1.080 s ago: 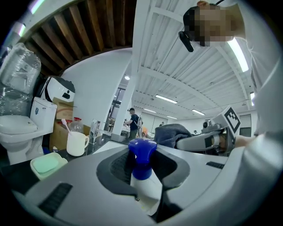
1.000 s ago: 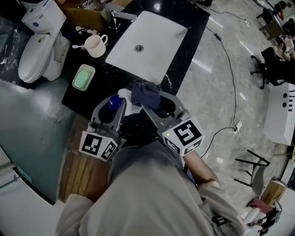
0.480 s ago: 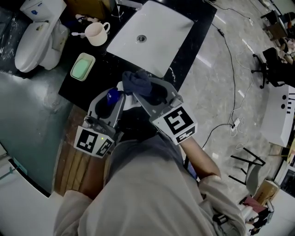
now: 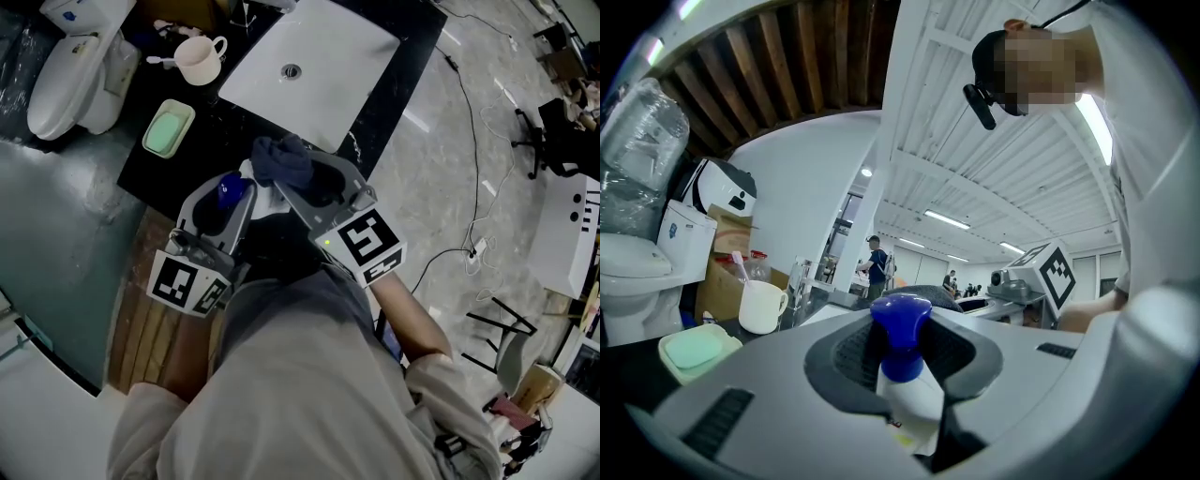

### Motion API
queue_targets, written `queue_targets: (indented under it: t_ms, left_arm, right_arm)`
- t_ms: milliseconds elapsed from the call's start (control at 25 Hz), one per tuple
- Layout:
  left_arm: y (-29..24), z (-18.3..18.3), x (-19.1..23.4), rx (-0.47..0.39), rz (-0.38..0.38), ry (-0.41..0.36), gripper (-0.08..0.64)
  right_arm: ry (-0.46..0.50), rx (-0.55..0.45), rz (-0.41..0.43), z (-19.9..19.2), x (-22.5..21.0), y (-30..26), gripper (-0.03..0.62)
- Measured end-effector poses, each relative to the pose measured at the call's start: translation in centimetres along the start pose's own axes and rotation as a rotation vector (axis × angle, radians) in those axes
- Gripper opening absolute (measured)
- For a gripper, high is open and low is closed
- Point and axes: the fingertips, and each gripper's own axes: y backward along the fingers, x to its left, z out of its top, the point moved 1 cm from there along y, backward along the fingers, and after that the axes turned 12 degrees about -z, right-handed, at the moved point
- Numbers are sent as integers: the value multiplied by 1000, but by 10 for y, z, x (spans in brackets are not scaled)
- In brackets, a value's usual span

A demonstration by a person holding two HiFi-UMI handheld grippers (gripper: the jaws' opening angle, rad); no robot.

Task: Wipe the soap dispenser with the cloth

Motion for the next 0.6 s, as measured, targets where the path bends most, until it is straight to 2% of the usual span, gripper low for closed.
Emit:
queue_targets:
  t_ms: [600]
  left_arm:
    - [7, -2, 4, -23, 7, 28, 95]
  right_arm:
    - [-5, 23, 5, -14, 0, -5, 133]
